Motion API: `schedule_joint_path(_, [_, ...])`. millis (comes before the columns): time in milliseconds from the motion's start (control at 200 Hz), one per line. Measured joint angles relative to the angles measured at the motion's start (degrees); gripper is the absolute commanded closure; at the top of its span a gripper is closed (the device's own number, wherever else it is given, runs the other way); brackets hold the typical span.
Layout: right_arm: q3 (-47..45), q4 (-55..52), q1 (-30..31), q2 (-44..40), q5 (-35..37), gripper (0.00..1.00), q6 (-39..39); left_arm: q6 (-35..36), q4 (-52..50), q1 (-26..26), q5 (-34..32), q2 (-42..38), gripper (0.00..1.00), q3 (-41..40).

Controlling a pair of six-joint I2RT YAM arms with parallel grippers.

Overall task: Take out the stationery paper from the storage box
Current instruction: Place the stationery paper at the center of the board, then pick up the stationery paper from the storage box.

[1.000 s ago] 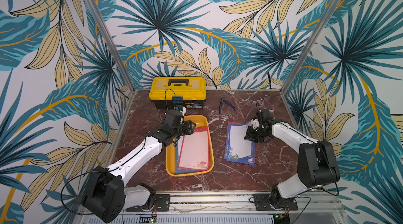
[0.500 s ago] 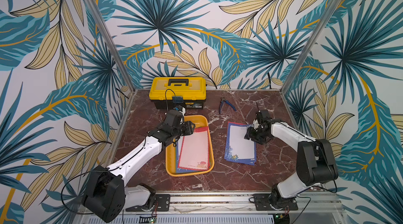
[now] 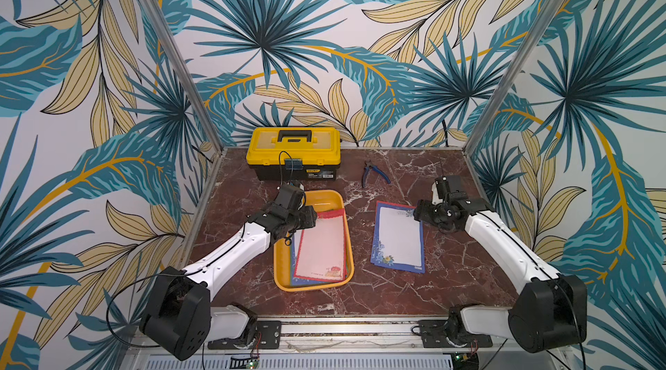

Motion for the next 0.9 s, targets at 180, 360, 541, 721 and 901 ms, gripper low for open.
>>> schedule_joint_path(180, [3.5,-1.42,5.27,-1.14,1.01,0.28,-0.7,0.07,-0.07,0.0,-0.26,2.29,0.53,0.0])
schedule_joint_path(360, [4.9,-1.18,9.55,-1.36,1.68,0.28,-0.46,0.09,-0.46,0.02,-0.87,5.9,0.53,0.28])
schedule_joint_path(541, [8.83,-1.49,12.37,1.53,1.55,0.28,-0.04,-1.27,-0.85,0.07,-0.33,7.5,0.53,0.44])
schedule_joint_path(721, [8.2,1.57,13.18,2.38,-0.59,0.29,0.92,-1.9,-0.85,0.07,0.02,8.72,0.51,0.02])
schedule_joint_path(901, [6.43,3.61,16.98,1.77,-4.17,0.31,3.3,-1.84,-0.85,0.09,0.33,12.41,0.5,-1.16])
